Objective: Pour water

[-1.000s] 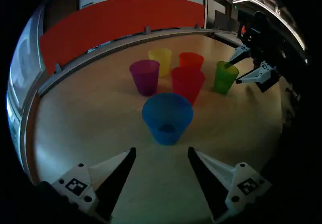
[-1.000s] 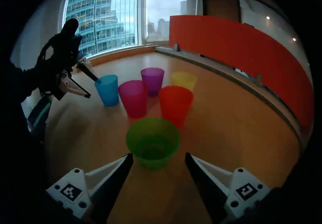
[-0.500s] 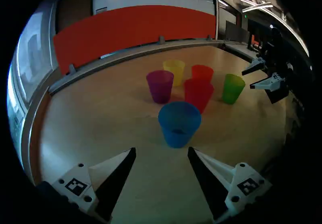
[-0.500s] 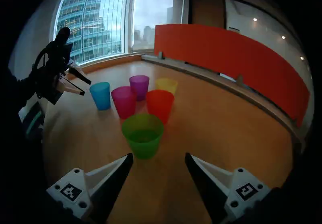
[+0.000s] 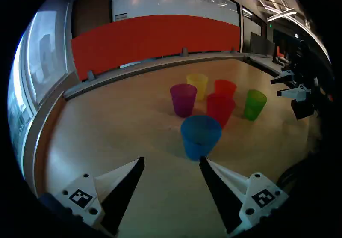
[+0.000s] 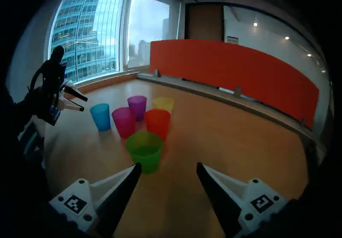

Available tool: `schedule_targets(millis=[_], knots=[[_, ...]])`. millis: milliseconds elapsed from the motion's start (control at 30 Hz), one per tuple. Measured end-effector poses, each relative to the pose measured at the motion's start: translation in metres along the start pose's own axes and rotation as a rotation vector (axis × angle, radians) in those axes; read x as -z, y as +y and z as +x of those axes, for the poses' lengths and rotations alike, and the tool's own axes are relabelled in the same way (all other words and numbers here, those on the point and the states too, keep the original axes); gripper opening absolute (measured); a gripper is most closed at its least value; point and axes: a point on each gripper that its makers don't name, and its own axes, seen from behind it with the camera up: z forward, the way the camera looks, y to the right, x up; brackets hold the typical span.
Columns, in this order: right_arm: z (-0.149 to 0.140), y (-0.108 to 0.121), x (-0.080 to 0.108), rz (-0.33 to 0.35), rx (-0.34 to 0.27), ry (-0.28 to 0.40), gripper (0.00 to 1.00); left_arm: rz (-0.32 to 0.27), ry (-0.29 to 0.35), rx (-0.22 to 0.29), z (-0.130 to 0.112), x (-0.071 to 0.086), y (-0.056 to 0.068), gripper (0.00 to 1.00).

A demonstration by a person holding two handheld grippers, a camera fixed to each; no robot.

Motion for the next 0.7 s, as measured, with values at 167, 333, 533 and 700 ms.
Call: schedule_targets(millis=[167, 333, 533, 700], knots=[[0.014, 0.011, 0.005, -0.059, -0.028, 0.055, 1.00, 0.065, 0.045, 0.023, 0.007, 0.007, -0.017, 0.96], [0.032, 0.023, 0.007, -0.116, -0.071, 0.122, 1.00, 0.115, 0.124, 0.061, 0.027, 0.014, -0.031, 0.96], [0.050, 0.040, 0.010, -0.197, -0.088, 0.193, 1.00, 0.163, 0.235, 0.097, 0.053, 0.020, -0.041, 0.96], [0.066, 0.056, 0.014, -0.274, -0.092, 0.248, 1.00, 0.213, 0.321, 0.093, 0.074, 0.027, -0.047, 0.96]])
